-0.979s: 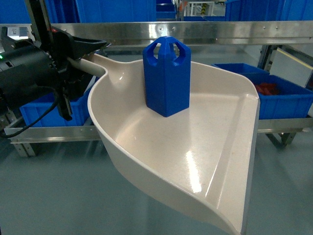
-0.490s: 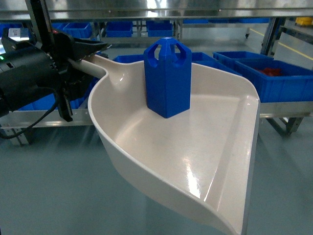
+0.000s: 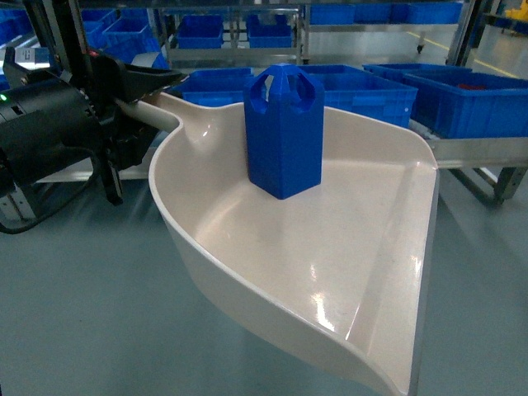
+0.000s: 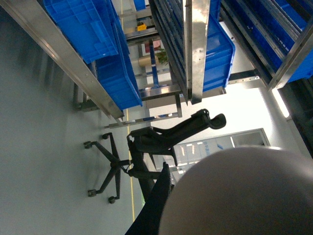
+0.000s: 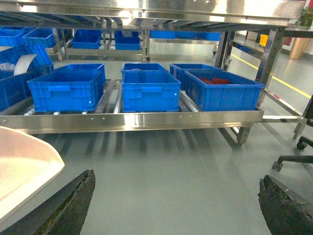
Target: Place part in tray to right shelf
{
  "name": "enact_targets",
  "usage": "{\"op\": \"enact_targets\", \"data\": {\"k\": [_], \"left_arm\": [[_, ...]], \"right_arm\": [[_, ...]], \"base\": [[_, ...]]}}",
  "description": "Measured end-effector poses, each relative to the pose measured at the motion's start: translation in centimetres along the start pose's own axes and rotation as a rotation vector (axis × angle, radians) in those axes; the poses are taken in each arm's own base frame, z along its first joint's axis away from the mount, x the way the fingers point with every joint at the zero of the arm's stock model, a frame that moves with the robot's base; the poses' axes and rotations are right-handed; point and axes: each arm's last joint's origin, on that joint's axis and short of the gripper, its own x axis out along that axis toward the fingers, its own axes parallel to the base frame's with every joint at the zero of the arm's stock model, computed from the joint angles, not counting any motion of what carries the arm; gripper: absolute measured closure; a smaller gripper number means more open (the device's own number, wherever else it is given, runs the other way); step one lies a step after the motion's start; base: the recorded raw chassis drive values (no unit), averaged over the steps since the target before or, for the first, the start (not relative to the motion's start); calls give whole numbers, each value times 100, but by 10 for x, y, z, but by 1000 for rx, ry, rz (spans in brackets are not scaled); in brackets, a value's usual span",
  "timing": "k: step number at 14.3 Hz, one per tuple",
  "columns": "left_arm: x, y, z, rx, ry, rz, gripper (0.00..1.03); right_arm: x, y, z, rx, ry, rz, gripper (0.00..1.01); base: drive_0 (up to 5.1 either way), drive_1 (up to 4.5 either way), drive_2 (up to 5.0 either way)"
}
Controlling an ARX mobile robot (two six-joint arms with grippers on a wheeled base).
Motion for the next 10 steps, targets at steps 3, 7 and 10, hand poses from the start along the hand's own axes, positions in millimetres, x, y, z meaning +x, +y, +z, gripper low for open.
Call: {"op": "enact_targets", "data": {"k": [3,7,10], "left_arm": [[0,0,0,0,0,0,91],[0,0,0,0,0,1,91],[0,0,0,-1,0,2,91]], "right_arm": [[0,0,0,0,-1,0,3],[0,0,0,2,0,0,3],[0,0,0,2,3,0,3]], "base": [[0,0,0],[0,0,0],[0,0,0]]}}
